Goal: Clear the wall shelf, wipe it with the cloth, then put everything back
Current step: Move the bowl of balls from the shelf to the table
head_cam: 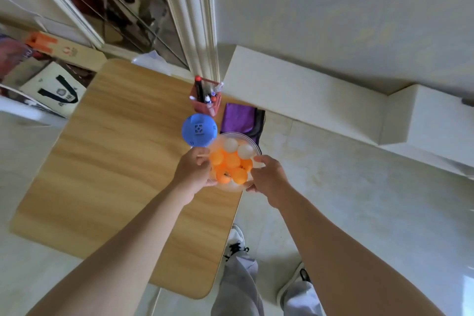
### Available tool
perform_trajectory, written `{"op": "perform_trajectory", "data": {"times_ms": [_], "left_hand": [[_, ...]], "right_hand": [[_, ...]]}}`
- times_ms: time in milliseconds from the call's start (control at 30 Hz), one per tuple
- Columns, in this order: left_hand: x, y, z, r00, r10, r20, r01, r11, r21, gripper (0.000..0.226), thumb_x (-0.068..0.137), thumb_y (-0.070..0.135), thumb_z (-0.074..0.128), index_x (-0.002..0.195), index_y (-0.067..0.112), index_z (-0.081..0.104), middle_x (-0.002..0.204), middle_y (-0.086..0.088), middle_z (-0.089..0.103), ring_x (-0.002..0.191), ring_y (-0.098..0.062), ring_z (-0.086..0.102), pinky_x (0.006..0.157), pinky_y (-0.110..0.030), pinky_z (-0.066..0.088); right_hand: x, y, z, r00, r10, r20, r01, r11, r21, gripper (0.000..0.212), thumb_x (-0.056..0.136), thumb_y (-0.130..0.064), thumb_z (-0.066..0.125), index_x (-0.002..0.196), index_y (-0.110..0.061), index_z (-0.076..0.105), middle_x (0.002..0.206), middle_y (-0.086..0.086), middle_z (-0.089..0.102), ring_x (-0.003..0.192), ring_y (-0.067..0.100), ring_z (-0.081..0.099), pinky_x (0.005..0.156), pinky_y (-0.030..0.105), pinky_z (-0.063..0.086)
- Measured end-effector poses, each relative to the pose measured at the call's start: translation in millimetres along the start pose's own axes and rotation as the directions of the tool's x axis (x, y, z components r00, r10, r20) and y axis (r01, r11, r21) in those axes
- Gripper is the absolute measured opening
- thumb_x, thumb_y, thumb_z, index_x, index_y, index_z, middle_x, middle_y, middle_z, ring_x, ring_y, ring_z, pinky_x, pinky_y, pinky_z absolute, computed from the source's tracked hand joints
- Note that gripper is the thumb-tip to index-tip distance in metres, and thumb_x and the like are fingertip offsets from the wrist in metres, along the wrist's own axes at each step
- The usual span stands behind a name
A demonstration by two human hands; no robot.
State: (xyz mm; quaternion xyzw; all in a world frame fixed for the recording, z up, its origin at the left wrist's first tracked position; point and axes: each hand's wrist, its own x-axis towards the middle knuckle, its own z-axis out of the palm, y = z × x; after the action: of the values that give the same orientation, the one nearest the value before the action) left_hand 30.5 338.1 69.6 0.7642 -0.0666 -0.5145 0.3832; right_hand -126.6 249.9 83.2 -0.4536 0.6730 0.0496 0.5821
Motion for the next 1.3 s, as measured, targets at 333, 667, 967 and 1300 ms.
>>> {"op": "perform_trajectory", "data": {"times_ms": [333,667,967,1300], "left_hand": [[47.4,-9.8,6.4,1.000,0.015,0.027,-0.017,0.996,0.085,0.026,0.098,0.001,0.047,0.113,0.015,0.063,0.110,-0.001,0.069,0.102,-0.019,0.068,0.070,-0.042,0.064],[61.5,-9.8,7.2,0.997,0.035,-0.062,-0.028,0.993,0.112,0.020,0.094,-0.001,0.051,0.110,0.010,0.056,0.105,0.006,0.059,0.097,-0.014,0.062,0.068,-0.038,0.063],[63.4,-6.2,4.5,0.992,0.069,-0.104,-0.038,0.961,0.275,0.018,0.090,0.012,0.057,0.107,0.019,0.057,0.107,0.002,0.061,0.089,-0.018,0.066,0.072,-0.043,0.063],[6.8,61.0,11.9,0.909,0.359,-0.211,-0.209,0.832,0.514,0.029,0.083,0.031,0.058,0.105,0.013,0.061,0.098,0.000,0.064,0.093,-0.025,0.062,0.083,-0.041,0.053]], "right_hand": [[48.3,5.8,17.8,0.999,0.048,-0.006,-0.048,0.999,-0.010,0.054,0.093,-0.005,0.041,0.142,-0.028,0.048,0.088,0.003,0.070,0.063,0.019,0.074,0.053,0.025,0.055],[63.7,2.3,26.5,1.000,0.017,0.018,-0.016,1.000,-0.007,0.049,0.095,-0.004,0.042,0.138,-0.028,0.050,0.103,0.005,0.068,0.069,0.022,0.073,0.044,0.021,0.051],[66.8,4.6,24.3,0.997,0.054,0.048,-0.054,0.999,-0.002,0.049,0.092,-0.010,0.045,0.140,-0.023,0.045,0.098,0.010,0.066,0.075,0.025,0.071,0.061,0.031,0.061],[13.9,-15.3,-49.1,0.997,-0.046,-0.059,0.047,0.999,0.016,0.047,0.092,-0.034,0.053,0.138,-0.026,0.047,0.099,0.003,0.064,0.083,0.020,0.063,0.078,0.033,0.054]]}}
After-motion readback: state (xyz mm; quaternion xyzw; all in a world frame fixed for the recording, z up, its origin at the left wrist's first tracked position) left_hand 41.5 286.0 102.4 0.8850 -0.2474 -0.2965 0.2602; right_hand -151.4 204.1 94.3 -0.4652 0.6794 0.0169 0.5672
